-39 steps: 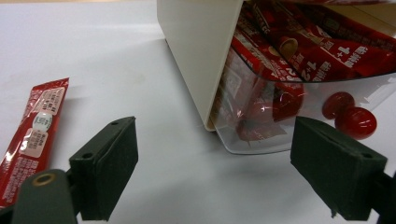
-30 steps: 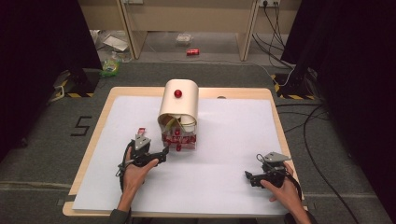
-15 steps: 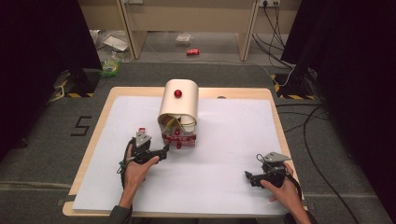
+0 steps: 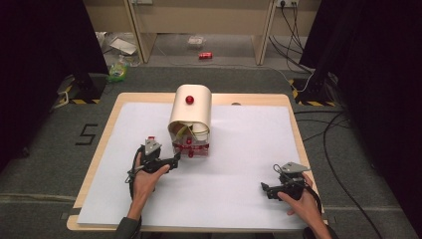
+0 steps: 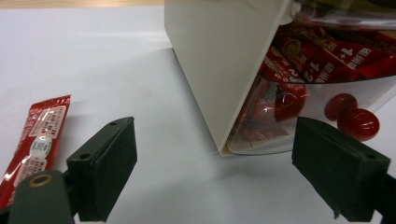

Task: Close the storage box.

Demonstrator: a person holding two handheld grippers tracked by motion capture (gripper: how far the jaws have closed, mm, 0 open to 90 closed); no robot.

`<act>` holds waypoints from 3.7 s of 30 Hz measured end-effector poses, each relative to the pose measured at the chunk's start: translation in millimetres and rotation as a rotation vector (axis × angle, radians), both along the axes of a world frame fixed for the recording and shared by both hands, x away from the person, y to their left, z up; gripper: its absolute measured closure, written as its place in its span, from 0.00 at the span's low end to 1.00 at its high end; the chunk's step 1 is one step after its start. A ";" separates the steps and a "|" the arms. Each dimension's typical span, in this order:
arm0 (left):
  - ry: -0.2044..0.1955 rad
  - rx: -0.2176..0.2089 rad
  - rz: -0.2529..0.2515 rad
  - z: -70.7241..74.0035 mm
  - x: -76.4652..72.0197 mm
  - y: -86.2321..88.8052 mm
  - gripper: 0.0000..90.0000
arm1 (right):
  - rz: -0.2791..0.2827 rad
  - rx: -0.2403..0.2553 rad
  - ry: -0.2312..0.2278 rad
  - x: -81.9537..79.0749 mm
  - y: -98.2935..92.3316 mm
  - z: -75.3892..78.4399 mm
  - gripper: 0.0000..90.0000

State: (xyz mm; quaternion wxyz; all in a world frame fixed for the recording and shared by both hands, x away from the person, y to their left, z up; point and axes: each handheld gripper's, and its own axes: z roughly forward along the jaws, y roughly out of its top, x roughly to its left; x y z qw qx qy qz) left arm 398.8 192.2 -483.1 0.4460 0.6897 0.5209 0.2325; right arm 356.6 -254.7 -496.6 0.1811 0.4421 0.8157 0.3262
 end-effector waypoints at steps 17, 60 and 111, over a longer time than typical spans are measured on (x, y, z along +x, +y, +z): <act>0.008 0.003 -0.016 1.5 -6.3 -6.3 0.18 | 0.000 0.000 0.000 -0.1 0.0 0.0 0.00; 0.006 0.003 -0.073 9.3 -50.2 -31.5 0.18 | 0.000 0.001 -0.003 -0.2 0.0 -0.1 0.01; 0.044 0.040 -0.266 -5.2 -107.1 -83.1 0.18 | 0.001 0.000 -0.005 -0.3 0.1 -0.1 0.01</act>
